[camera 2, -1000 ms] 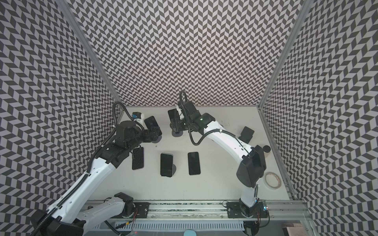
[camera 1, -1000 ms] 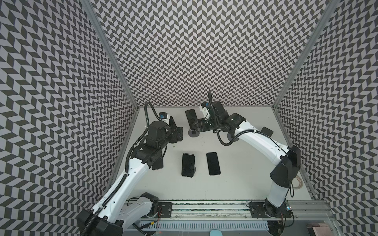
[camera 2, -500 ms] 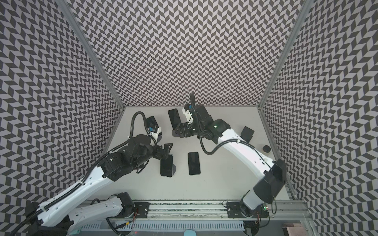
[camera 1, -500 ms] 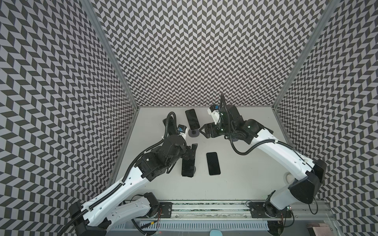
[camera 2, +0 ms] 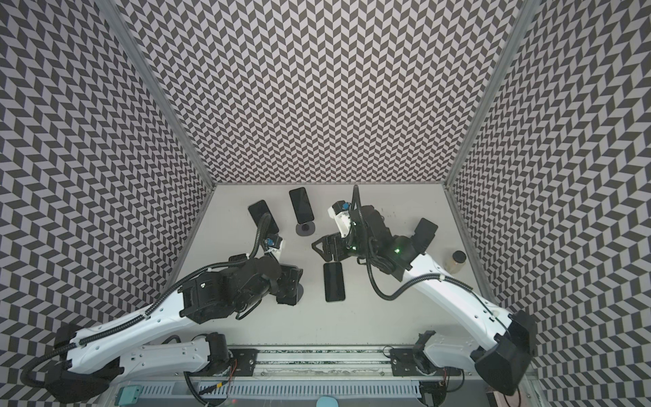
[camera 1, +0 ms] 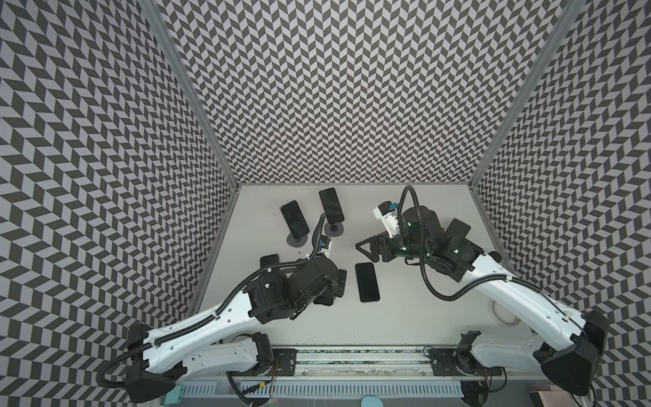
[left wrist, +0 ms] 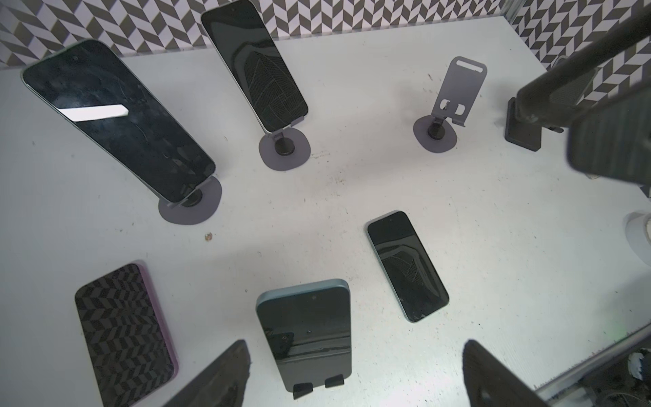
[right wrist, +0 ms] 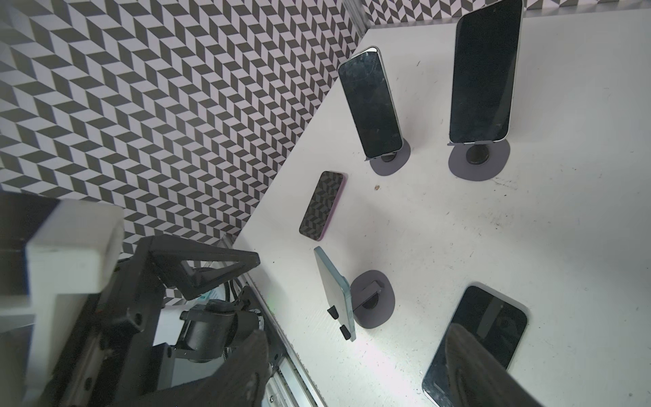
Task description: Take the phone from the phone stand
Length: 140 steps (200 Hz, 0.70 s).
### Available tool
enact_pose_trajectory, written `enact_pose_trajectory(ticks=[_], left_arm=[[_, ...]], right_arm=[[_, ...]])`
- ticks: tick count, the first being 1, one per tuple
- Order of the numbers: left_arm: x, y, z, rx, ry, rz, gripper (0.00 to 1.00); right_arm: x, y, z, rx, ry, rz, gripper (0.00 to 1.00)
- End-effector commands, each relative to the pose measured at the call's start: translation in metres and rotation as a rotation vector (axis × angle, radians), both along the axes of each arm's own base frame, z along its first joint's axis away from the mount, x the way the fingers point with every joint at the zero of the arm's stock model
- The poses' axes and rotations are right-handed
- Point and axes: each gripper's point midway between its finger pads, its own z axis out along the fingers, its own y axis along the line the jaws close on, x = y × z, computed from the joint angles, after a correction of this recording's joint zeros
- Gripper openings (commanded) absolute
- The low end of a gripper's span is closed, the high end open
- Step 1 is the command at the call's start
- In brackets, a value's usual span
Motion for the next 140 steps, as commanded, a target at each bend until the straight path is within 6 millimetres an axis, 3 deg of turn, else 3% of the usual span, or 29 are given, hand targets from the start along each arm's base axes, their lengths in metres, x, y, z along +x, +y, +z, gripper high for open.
enact_pose_trajectory(ticks=[1, 85, 140], left_arm=[[-0.004, 0.009, -0.014, 0.007, 0.026, 0.069, 0.94], [-0.013, 0.009, -0.035, -0.077, 0.018, 0.032, 0.95], [-0.016, 0.013, -0.045, -0.118, 0.023, 0.035, 0.95]], right_arm=[[-0.002, 0.004, 0.015, 0.088, -0.038, 0.011, 0.77], [-0.006, 0.003, -0.001, 0.104, -0.008, 0.007, 0.77], [-0.006, 0.014, -0.012, 0.107, 0.036, 0.048, 0.77]])
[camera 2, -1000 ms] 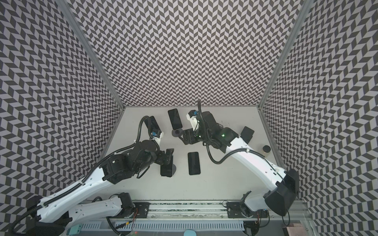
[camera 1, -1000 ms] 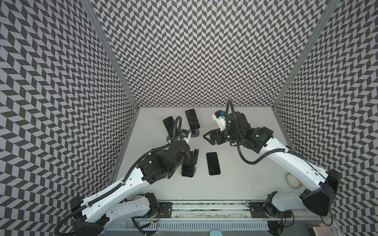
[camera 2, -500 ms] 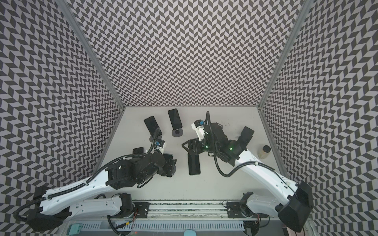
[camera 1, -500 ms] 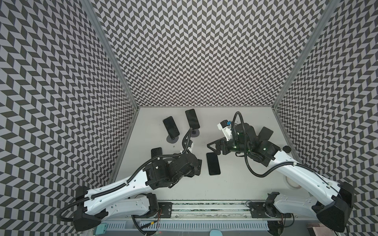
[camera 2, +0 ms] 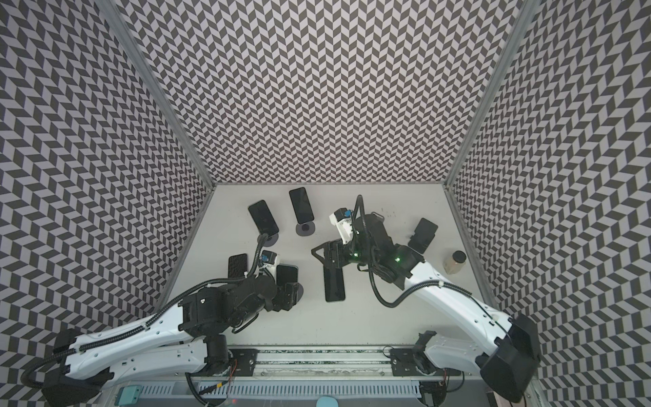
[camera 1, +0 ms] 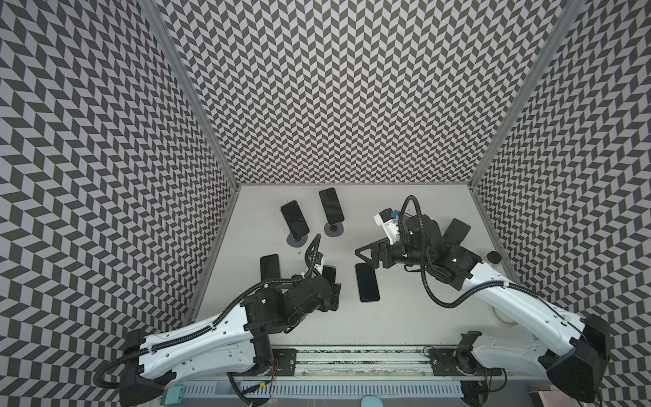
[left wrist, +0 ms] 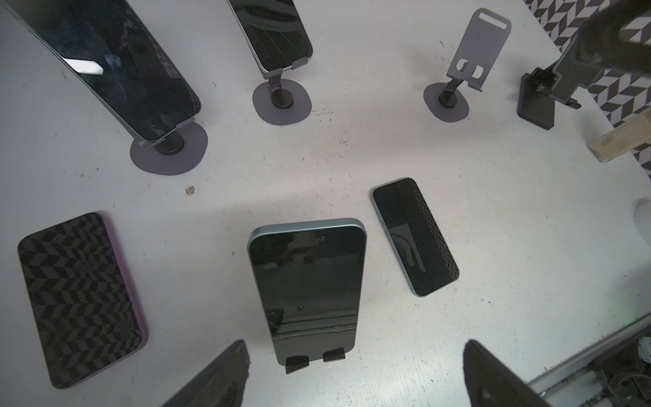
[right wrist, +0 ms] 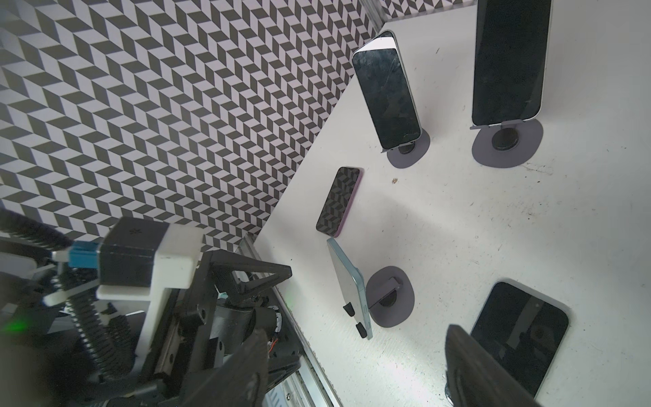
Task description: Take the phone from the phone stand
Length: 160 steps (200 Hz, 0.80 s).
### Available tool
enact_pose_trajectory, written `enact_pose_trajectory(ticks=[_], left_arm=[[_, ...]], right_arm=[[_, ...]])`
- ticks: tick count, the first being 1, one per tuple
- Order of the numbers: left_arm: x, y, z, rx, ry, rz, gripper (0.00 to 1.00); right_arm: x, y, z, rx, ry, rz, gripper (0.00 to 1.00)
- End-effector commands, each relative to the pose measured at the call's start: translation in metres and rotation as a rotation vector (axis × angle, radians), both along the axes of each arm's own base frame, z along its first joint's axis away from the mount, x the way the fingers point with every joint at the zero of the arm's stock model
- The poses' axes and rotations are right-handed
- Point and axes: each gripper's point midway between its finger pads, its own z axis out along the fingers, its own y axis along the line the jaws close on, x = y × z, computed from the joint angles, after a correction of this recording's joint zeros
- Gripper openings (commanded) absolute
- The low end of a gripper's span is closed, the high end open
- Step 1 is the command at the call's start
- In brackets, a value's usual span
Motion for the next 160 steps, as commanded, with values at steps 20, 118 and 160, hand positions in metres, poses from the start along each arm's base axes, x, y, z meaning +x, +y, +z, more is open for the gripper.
enact_pose_trajectory(ticks=[20, 118, 160], left_arm=[[0.002, -0.005, 0.0, -0.048, -0.02, 0.003, 0.95], [0.012, -0.007, -0.024, 0.01, 0.0, 0.037, 0.98], [0.011, -0.007, -0.03, -0.034, 0.011, 0.032, 0.98]], right_arm=[[0.005, 0.01, 0.003, 0.035, -0.009, 0.023, 0.77], [0.0, 0.001, 0.003, 0.019, -0.019, 0.012, 0.79], [-0.005, -0.001, 0.0, 0.023, -0.009, 0.016, 0.79]])
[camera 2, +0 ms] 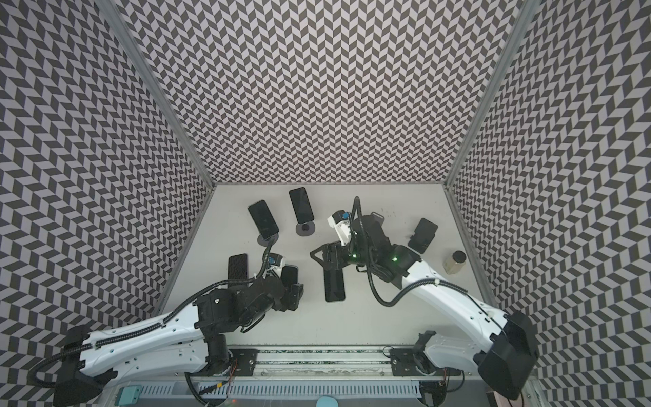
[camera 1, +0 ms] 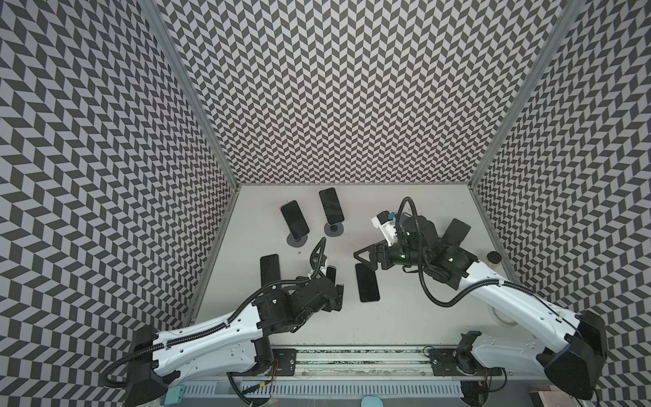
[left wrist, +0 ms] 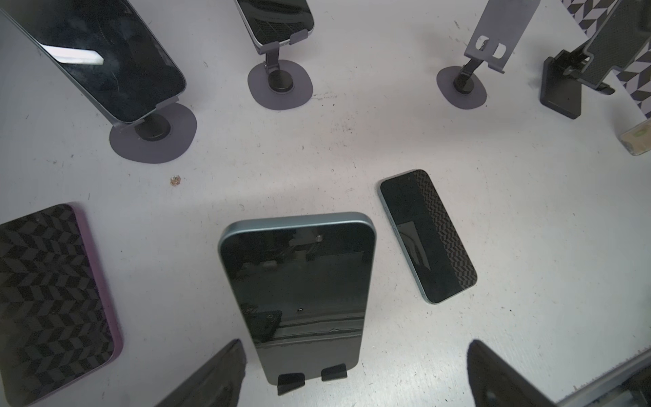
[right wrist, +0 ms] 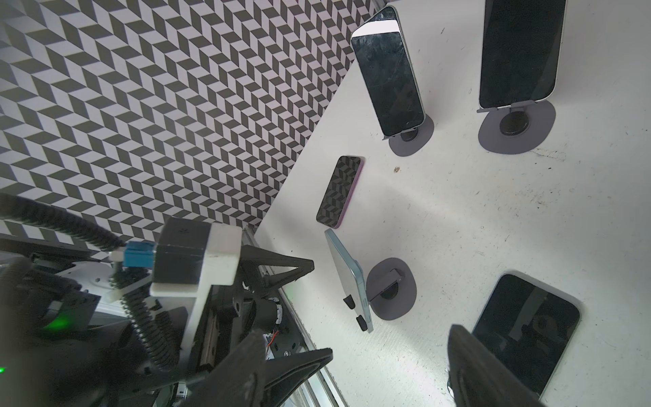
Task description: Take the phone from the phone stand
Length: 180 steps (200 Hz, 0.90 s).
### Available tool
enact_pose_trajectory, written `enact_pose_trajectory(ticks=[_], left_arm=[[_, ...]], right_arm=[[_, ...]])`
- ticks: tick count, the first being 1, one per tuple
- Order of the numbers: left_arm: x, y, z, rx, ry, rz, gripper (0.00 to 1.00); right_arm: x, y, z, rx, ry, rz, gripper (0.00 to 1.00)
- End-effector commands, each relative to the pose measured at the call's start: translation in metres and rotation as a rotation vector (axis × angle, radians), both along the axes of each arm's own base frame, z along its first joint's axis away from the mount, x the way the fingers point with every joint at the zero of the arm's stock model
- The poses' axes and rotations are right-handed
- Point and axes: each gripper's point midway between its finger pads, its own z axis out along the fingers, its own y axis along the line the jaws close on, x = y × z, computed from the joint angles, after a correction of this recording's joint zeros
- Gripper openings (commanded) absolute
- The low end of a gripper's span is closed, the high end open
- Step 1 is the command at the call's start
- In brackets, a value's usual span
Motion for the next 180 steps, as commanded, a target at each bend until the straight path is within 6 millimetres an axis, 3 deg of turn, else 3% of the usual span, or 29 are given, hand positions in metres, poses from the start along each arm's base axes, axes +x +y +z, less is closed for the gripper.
enact_pose_trajectory(ticks=[1, 180], left_arm=[[0.002, -0.001, 0.003, -0.062, -0.007, 0.018, 0.98], [0.005, 0.006, -0.012, -0.055, 0.02, 0.028, 0.96]], right_arm=[[-0.002, -0.002, 0.009, 0.032, -0.03, 0.002, 0.79], [-0.006, -0.003, -0.004, 0.037, 0.004, 0.003, 0.8]])
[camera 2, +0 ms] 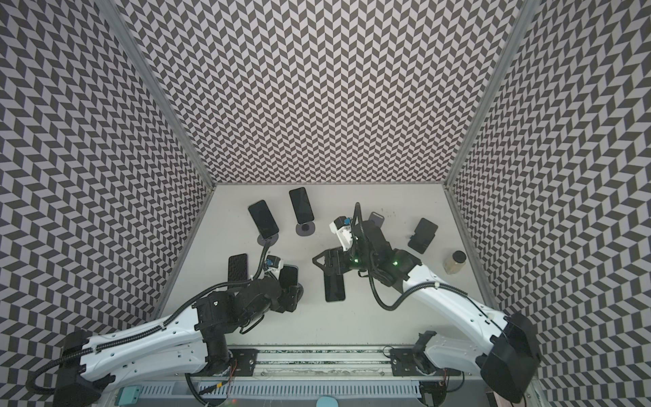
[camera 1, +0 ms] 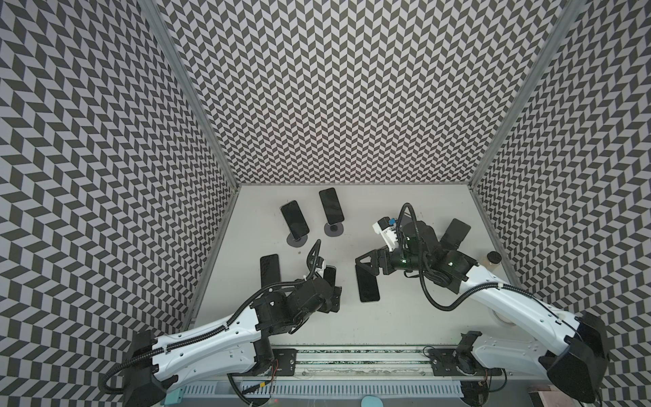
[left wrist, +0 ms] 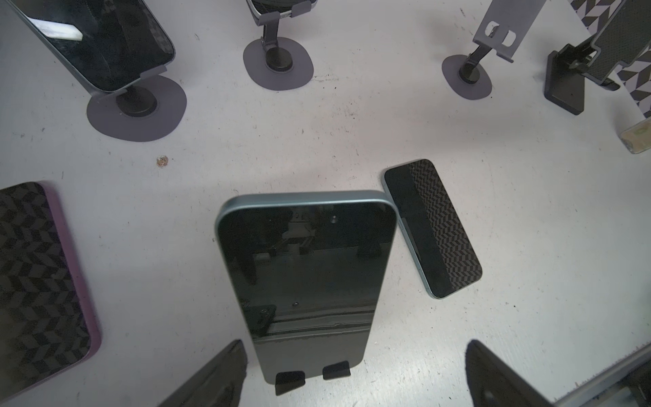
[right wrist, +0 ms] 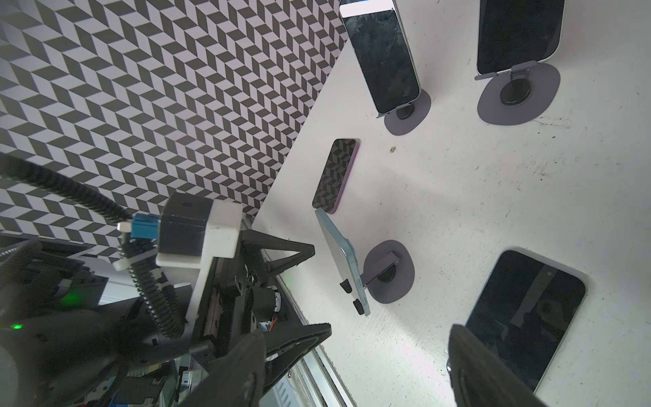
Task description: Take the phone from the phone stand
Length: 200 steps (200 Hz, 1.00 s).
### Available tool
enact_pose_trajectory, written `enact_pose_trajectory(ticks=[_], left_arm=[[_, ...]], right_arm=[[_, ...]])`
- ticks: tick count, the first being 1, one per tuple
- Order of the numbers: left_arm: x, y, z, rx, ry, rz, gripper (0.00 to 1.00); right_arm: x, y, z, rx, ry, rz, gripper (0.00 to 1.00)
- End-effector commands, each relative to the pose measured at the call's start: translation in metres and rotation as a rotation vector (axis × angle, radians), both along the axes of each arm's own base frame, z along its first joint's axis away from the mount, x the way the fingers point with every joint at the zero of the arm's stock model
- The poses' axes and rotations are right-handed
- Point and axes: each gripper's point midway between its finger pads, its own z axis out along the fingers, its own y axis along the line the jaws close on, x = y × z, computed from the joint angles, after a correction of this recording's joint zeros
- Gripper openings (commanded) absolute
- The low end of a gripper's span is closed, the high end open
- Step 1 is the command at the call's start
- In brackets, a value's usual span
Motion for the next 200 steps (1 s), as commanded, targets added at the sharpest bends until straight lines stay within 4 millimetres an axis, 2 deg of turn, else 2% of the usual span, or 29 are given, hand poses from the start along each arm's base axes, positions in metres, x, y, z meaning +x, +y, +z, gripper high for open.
enact_pose_trajectory(ticks=[1, 123, 200], left_arm=[[0.005, 0.0, 0.002, -0.028, -0.008, 0.024, 0.96], [0.034, 0.006, -0.003, -0.013, -0.004, 0.06, 0.93], [0.041, 0.0, -0.009, 0.009, -0.002, 0.037, 0.93]], right_arm=[[0.002, 0.001, 0.015, 0.048, -0.042, -0.001, 0.8], [0.005, 0.004, 0.016, 0.043, -0.047, 0.001, 0.8], [0.008, 0.007, 0.014, 0.038, -0.045, 0.008, 0.8]])
